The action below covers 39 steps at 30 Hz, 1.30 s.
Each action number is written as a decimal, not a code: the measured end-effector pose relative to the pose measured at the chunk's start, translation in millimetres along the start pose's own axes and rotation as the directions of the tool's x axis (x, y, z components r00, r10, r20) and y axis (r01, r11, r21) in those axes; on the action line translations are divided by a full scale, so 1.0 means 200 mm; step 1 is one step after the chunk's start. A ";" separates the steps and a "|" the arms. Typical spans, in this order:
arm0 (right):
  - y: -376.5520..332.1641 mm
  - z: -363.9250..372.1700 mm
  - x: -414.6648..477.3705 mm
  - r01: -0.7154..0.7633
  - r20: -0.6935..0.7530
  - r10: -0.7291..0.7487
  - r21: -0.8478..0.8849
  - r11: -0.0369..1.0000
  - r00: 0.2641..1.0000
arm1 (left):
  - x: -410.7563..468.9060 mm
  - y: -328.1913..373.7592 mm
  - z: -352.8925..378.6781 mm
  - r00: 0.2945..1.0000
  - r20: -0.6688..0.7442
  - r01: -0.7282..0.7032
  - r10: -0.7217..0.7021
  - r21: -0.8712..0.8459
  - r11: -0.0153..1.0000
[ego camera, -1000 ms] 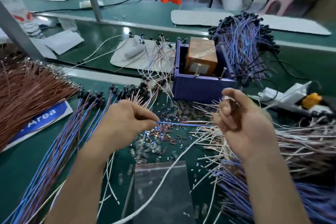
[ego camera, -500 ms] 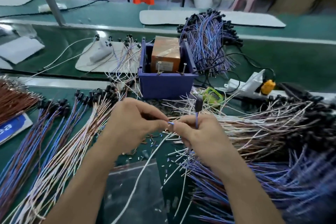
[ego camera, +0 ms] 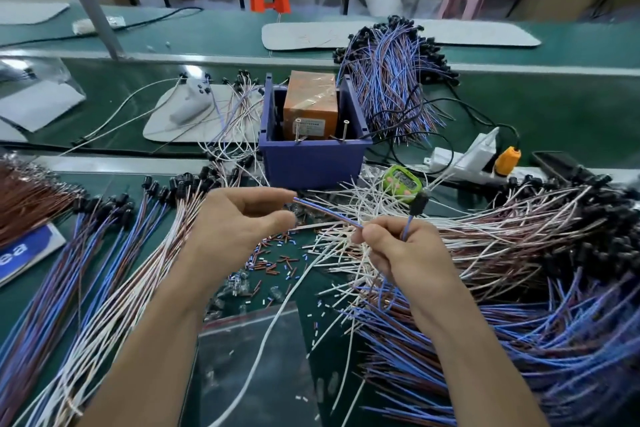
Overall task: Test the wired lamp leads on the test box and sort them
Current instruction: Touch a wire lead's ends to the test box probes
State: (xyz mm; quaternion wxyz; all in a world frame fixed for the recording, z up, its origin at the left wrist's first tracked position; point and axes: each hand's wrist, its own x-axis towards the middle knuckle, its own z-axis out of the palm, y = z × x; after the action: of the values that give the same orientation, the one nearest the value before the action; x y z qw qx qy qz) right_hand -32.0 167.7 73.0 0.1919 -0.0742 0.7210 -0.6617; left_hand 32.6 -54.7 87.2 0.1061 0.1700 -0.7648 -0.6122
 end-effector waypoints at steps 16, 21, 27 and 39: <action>0.03 0.04 0.00 0.038 -0.094 -0.030 0.090 0.995 0.995 | 0.05 -0.12 0.09 0.955 -0.237 0.141 -0.177 -0.161 0.977; 0.03 0.13 0.02 0.058 -0.158 -0.052 0.035 0.998 0.986 | 0.02 -0.06 0.24 0.996 -0.059 0.060 -0.071 -0.173 0.983; 0.03 0.19 0.02 0.069 -0.237 -0.072 -0.018 0.997 0.969 | 0.03 -0.03 0.33 0.987 -0.003 0.150 -0.158 -0.299 0.942; -0.01 0.24 0.14 0.081 -0.544 0.090 0.284 0.955 0.834 | 0.19 -0.04 0.27 0.931 -0.286 0.107 -0.225 -0.376 0.920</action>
State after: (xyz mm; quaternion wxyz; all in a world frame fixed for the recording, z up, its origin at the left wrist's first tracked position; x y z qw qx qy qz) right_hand -39.4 113.6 67.7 -0.0132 0.1505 0.6388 -0.7544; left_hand -21.3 -21.7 65.7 0.2062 0.3112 -0.5966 -0.7104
